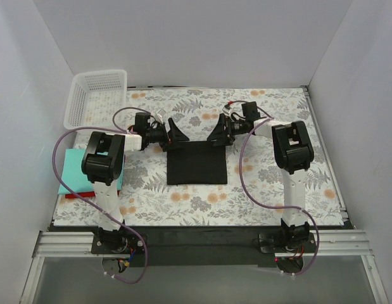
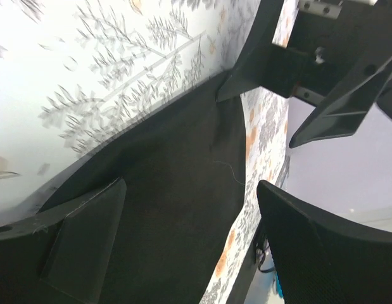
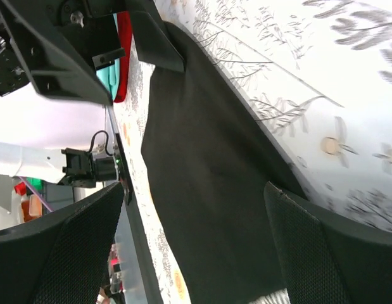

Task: Fold and stack the t-shirts
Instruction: Fold the tshirt, then neatly place the folded tshirt to the corner

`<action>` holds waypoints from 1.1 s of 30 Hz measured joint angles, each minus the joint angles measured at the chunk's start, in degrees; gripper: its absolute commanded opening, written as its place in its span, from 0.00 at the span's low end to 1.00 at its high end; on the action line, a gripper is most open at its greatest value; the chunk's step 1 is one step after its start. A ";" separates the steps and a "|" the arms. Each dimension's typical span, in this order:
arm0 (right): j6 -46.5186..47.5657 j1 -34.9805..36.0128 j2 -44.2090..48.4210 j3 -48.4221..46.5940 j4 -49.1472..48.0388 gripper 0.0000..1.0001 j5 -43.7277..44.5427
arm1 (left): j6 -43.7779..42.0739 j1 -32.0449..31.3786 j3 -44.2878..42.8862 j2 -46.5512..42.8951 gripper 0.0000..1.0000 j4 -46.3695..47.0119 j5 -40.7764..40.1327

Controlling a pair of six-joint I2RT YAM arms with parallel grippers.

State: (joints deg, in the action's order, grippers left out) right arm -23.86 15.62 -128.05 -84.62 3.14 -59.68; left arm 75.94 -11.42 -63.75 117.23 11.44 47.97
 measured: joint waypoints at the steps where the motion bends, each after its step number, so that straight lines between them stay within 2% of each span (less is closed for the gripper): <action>1: -0.17 -0.63 -0.42 0.02 -0.09 0.98 -0.46 | 0.66 0.68 0.00 0.37 0.85 1.11 0.48; 9: 0.15 -3.08 -1.33 -0.22 -2.03 0.98 -1.18 | 8.22 5.22 2.73 2.49 0.85 11.21 4.44; 13: 0.55 -3.39 -1.75 -1.90 -1.77 0.98 -0.33 | 9.05 6.19 5.38 0.57 0.85 12.00 5.05; 16: 1.70 -4.00 -1.51 -3.32 -1.42 0.98 1.86 | 5.79 6.51 5.62 -2.93 0.85 5.77 4.74; 20: 3.61 -4.96 1.46 -3.37 1.51 0.98 5.49 | -4.44 7.17 2.64 -10.16 0.85 -9.35 2.32; 25: 10.97 -3.82 12.31 -3.23 8.17 0.98 11.58 | -15.61 9.64 1.64 -24.79 0.85 -23.65 -2.38; 29: 20.96 3.48 21.55 -3.23 12.66 0.98 19.85 | -20.11 11.34 1.11 -30.75 0.85 -32.30 -5.14; 33: 31.30 15.74 26.51 -1.05 15.21 0.98 31.26 | -20.76 13.77 8.37 -34.77 0.85 -36.74 -6.91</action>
State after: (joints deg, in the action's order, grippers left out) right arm 7.44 31.35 -101.54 -85.67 18.35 -28.42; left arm 55.18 2.35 -55.37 82.46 -25.30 41.06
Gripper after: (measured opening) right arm 0.983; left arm 0.852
